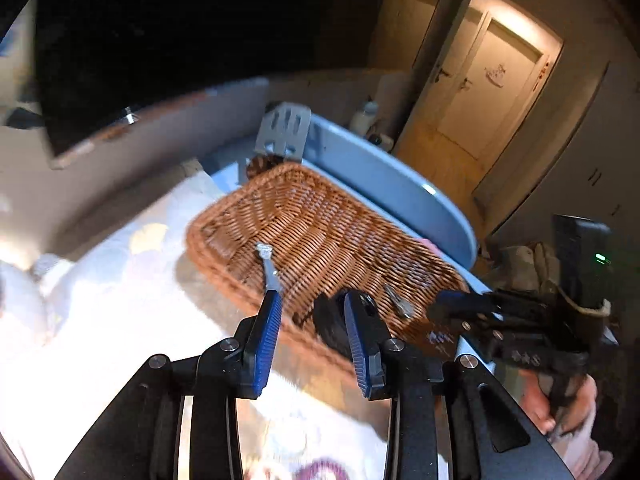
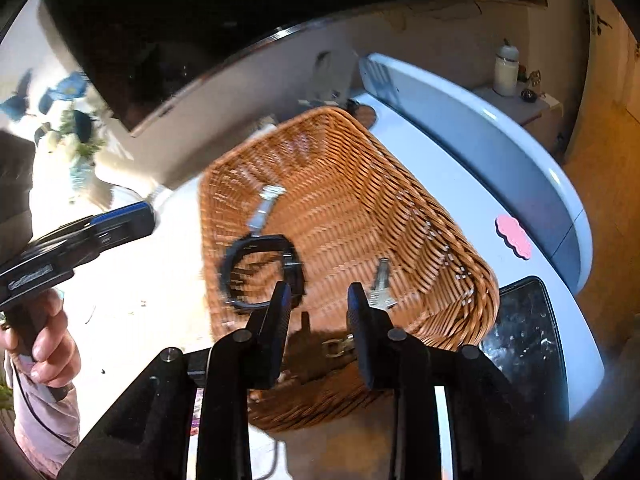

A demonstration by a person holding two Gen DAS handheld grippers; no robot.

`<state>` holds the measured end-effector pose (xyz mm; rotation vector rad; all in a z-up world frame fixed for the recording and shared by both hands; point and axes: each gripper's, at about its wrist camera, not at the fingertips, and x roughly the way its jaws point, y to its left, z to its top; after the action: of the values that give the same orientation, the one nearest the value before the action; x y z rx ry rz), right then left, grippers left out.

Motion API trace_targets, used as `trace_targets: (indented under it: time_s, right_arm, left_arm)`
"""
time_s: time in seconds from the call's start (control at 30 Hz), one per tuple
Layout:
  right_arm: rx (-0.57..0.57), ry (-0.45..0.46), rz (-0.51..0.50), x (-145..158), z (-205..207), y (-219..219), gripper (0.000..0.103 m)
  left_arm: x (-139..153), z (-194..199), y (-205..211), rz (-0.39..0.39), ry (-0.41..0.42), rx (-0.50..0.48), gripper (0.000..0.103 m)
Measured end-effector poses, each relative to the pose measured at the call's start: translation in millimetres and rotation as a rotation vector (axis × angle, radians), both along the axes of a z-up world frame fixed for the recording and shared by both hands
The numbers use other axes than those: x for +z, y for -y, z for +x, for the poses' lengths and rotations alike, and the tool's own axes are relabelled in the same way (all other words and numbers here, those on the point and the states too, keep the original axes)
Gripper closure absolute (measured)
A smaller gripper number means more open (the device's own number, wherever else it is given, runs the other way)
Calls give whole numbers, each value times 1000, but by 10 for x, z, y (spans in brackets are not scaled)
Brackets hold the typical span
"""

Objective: Organize jewelry
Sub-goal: 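Move both tools back over the tablecloth toward the bangle and hair ties, then grasp the heart-charm bangle with the left tool while the right tool grasps the cream hair tie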

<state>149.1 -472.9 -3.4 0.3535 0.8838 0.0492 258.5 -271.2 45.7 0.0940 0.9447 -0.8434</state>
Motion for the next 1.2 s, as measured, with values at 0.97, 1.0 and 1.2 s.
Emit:
trace_targets:
  time_s: [0.97,1.0,1.2]
  right_arm:
    - [387,14,-139,-167,-205,-2156,62]
    - [384,5,-140,-197,-182,-2154,62]
    - [370,-30,-157,-315,-96,-2132,62]
  left_arm:
    - [-1007,-1237,-3043,202,-48,412,45]
    - [-1091,-1249,-3051,200,-56,426,45]
    - [-1264,-1154,-2830,246,-12,508,45]
